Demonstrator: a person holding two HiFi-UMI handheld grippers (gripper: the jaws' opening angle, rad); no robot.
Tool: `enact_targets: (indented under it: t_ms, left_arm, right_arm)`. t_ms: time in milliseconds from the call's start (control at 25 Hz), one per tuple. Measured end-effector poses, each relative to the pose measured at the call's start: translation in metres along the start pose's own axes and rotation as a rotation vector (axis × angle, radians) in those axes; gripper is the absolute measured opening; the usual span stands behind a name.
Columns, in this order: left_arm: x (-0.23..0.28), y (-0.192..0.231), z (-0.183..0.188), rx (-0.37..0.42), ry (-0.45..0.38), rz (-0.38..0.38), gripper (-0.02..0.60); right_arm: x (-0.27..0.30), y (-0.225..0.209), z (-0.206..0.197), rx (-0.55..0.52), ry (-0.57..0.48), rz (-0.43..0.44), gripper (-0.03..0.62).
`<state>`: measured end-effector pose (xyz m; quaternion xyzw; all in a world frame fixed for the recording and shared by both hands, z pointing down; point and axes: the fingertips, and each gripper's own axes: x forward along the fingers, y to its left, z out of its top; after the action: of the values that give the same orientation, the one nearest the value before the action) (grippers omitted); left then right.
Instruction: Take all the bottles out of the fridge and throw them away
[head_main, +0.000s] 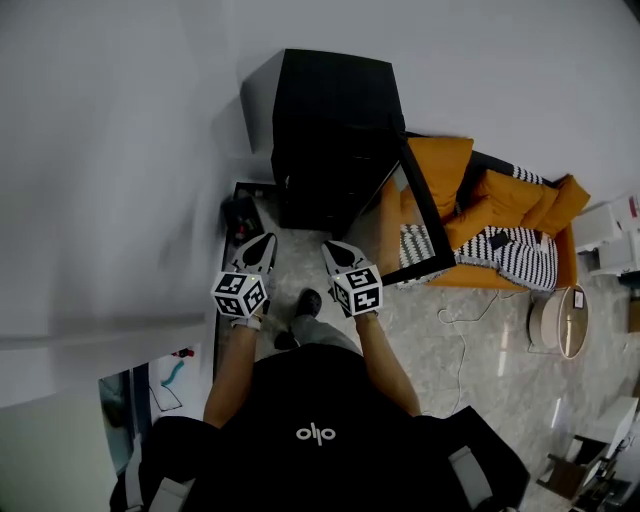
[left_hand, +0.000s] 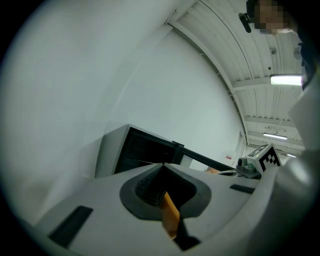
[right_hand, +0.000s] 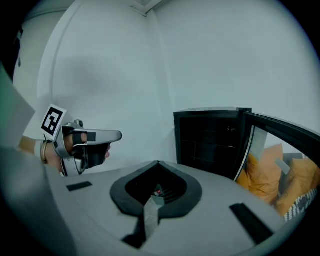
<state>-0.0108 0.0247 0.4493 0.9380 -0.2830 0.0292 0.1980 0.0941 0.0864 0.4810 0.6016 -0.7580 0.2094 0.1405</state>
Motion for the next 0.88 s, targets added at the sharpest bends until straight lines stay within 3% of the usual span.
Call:
enact_targets:
  t_ms: [440,880]
  left_arm:
    - [-0.046,-0.011,-0.009,0.000,-0.007,-0.007,0.000]
    - [-0.038,-0.018,0.000,0.030,-0.028,0.027,0.002]
  right_arm:
    - [-0.025,0.034,-0.017,-0.008,0.001,-0.004,0.009]
    - [-0.028,0.012,-0.012,-0.038,-0.004,0.013,0.009]
